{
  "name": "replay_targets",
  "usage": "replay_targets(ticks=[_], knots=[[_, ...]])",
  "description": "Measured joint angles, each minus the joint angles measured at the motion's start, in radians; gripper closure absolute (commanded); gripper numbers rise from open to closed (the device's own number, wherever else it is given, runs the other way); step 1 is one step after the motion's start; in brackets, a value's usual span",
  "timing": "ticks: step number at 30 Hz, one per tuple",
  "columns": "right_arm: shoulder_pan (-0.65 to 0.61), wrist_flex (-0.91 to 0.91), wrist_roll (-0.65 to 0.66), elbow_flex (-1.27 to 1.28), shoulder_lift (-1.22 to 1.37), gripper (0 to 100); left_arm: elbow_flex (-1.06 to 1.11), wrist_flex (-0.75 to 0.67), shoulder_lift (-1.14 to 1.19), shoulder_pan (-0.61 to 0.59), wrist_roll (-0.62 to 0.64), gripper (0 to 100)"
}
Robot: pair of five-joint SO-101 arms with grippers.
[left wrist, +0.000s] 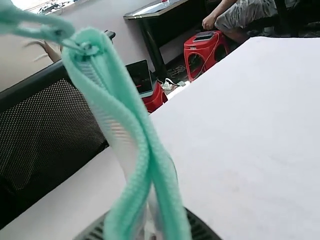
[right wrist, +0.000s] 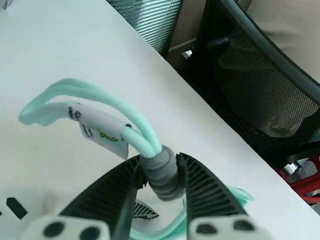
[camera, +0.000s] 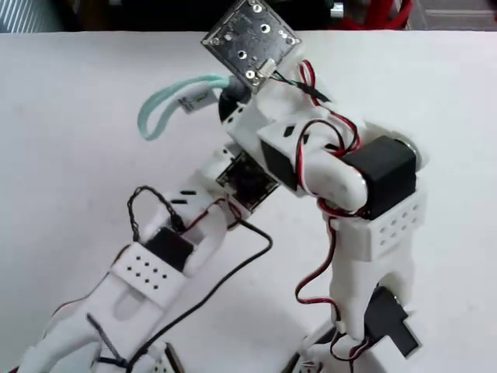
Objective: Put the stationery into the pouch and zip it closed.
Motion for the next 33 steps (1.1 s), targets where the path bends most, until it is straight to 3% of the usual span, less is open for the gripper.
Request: replay_targets(ticks=[5, 12, 22, 28, 33], knots=[[0.008, -0.002, 0.060, -0.005, -0.002, 98.1, -0.104, 0.034, 0.129, 0.000, -0.048, 98], [0.008, -0.003, 0.150, -0.005, -0.002, 98.1, -0.140, 0.077, 0.132, 0.000, -0.095, 98], [0.009, -0.003, 0.166, -0.005, 0.017, 97.9, -0.143, 0.126, 0.132, 0.000, -0.112, 98], [0.008, -0.003, 0.132, -0.046, 0.020, 74.7, -0.143, 0.143, 0.133, 0.000, -0.114, 98], [0.005, 0.002, 0.011, -0.207, 0.023, 72.2, -0.201, 0.146, 0.132, 0.003, -0.112, 98]])
